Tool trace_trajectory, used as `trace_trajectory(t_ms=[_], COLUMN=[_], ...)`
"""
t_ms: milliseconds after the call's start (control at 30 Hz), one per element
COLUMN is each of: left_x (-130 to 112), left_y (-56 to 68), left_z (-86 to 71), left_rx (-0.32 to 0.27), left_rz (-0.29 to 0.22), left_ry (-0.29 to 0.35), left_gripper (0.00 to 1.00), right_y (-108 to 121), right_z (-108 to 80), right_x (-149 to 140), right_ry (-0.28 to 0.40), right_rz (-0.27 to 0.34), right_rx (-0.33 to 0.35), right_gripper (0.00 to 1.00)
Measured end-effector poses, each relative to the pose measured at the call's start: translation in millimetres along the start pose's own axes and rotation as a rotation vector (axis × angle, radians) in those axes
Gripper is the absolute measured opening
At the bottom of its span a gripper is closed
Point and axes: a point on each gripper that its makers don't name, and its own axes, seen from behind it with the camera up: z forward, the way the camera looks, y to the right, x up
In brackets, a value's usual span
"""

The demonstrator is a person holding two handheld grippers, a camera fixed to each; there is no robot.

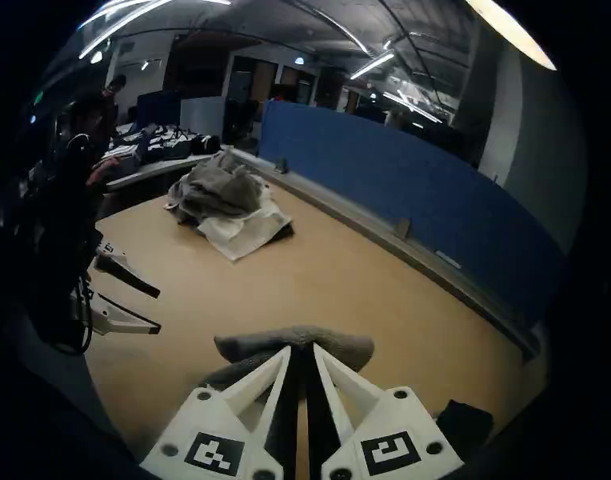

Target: Fold towel

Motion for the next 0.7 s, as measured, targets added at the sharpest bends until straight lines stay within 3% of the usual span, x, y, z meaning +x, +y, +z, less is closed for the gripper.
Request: trace_trajectory(t_ms=[367, 700], left_x=[1.0, -0.7], left_y=[5.0, 9.5], left_z=[3.8, 11.3], left_rx=[0.009, 0.019], left_rz=[0.007, 0.009], left_ry=[0.000, -0.006], left_gripper=[0.96, 0.96], right_y=[46.0, 112.6], right_z=[-16.8, -30.9], right_x=[-5.5, -22.4], right_ry=[0.009, 0.000], right_rz=[0.058, 0.095], right_rx=[-0.029, -0.087], right_gripper=[0.04, 0.04])
